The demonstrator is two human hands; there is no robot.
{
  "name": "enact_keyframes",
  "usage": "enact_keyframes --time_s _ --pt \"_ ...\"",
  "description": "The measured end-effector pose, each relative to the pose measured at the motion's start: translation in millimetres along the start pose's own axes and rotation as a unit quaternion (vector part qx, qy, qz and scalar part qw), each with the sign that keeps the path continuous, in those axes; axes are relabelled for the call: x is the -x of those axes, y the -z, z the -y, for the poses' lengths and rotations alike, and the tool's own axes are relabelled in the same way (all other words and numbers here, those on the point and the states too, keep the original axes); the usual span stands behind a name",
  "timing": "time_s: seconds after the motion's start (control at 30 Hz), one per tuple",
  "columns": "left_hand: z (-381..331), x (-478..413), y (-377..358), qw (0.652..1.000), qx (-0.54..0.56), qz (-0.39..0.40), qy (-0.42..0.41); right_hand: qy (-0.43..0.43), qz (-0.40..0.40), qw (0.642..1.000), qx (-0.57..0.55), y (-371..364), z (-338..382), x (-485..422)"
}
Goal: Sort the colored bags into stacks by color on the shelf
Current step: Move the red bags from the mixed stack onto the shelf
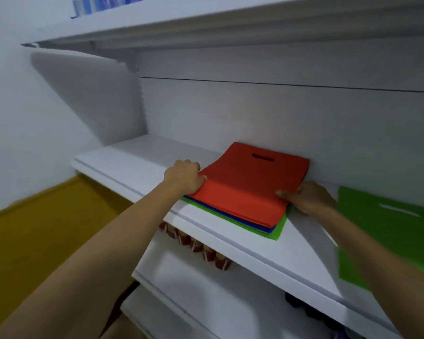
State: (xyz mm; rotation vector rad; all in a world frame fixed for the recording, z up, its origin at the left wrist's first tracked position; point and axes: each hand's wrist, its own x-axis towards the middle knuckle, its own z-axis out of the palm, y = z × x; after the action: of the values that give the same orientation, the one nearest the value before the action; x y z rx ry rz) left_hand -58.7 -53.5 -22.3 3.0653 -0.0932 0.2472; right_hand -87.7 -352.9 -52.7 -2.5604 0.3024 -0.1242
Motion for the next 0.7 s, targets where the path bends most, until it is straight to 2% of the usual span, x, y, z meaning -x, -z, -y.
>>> enact_keyframes --time_s 0.2,0.37,0.47,0.57,0.7 --pt "26 -56 -28 0.987 0.099 0.055 -0.113 -0.095 -0.054 0.992 -0.062 -5 21 2" --pt "30 -78 -38 0.972 0.137 0.07 -0.177 -0.133 -0.131 0.982 -0.039 -8 39 10" --pt "31 -83 -41 0.967 0.143 0.075 -0.199 -0.128 -0.196 0.971 -0.039 -11 47 19" --pt "31 -85 -43 0.964 0.147 0.052 -0.214 -0.109 -0.278 0.949 -0.102 -13 58 31" --pt "31 -86 -41 0.956 0.182 0.003 -0.231 -0.111 -0.313 0.914 -0.233 -10 76 44"
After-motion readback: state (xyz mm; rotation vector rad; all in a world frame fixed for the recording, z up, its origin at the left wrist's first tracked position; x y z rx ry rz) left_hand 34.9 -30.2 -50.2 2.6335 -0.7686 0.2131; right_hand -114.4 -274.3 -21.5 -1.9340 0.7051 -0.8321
